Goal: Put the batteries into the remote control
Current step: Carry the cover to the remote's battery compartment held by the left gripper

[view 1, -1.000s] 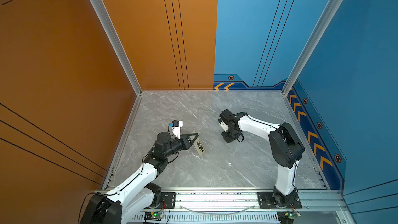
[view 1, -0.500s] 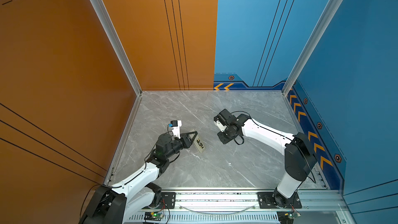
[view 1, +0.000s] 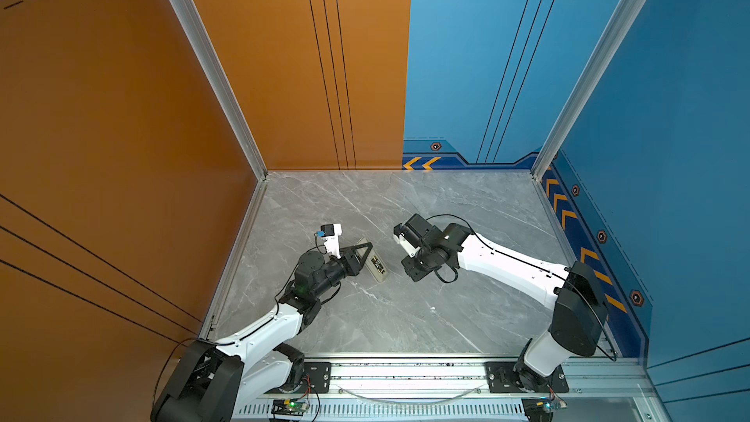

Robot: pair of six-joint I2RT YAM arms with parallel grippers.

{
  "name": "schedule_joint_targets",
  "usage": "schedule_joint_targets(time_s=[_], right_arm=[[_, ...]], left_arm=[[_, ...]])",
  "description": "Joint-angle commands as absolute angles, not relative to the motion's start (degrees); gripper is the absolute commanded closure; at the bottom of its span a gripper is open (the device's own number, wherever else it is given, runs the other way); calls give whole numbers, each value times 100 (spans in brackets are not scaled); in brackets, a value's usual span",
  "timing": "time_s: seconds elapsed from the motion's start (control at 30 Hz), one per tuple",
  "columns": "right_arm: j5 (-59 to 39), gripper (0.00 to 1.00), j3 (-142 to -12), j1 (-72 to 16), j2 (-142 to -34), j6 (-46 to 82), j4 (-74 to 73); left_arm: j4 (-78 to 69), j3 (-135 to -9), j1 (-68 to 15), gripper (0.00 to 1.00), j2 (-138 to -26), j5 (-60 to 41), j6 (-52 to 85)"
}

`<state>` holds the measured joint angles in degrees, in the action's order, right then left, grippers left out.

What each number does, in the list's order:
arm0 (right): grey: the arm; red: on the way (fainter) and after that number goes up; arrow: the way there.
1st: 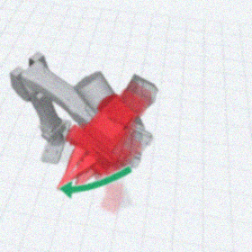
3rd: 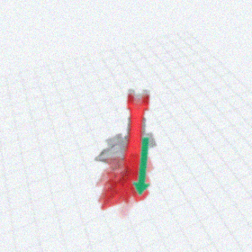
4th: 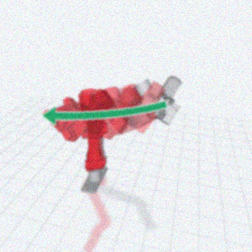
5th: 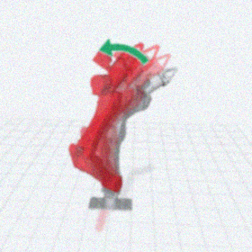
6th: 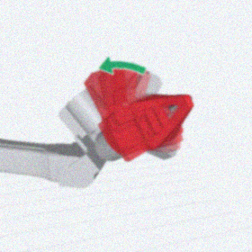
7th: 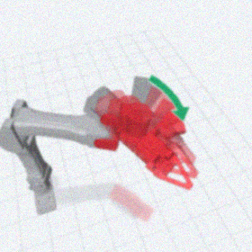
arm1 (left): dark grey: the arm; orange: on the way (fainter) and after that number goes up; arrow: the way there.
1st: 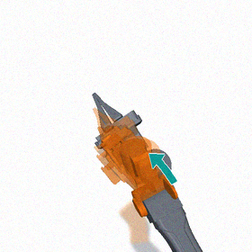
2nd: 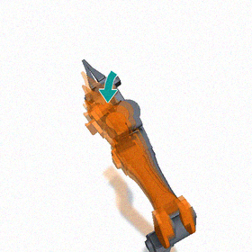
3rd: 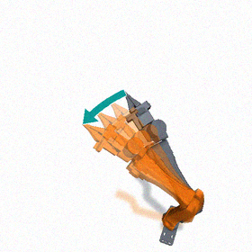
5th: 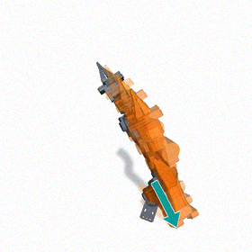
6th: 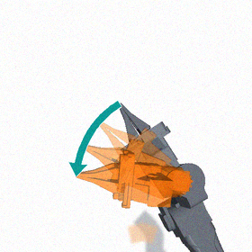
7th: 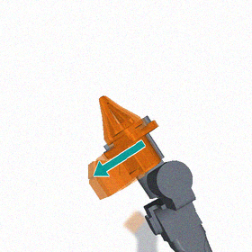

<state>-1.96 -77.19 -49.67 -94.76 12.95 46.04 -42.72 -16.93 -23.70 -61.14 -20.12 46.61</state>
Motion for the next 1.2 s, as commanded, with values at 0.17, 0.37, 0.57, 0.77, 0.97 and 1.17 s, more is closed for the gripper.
schedule_joint_targets(time_s=[0.17, 0.37, 0.57, 0.77, 0.97, 1.17], right_arm=[[-97, 92, -7910, -5241, -9231, 1615, 4733], [-125, 93, -7931, -5364, -9185, 1698, 4620], [-306, 93, -7883, -5449, -9101, 1723, 4289], [-510, 93, -7729, -5529, -9052, 1731, 3820], [-532, 93, -7750, -5555, -9087, 1680, 3676], [-589, 93, -7885, -5572, -9238, 1635, 3667]], left_arm=[[-4531, -1612, -2422, 100, -6038, -1896, 4687], [-4530, -1583, -2425, 100, -6032, -1879, 4685], [-4526, -1581, -2422, 100, -6030, -1886, 4702], [-4529, -1585, -2424, 100, -6029, -1896, 4720], [-4526, -1594, -2389, 100, -6055, -1999, 4728], [-4526, -1581, -2373, 100, -6099, -2121, 4755]])
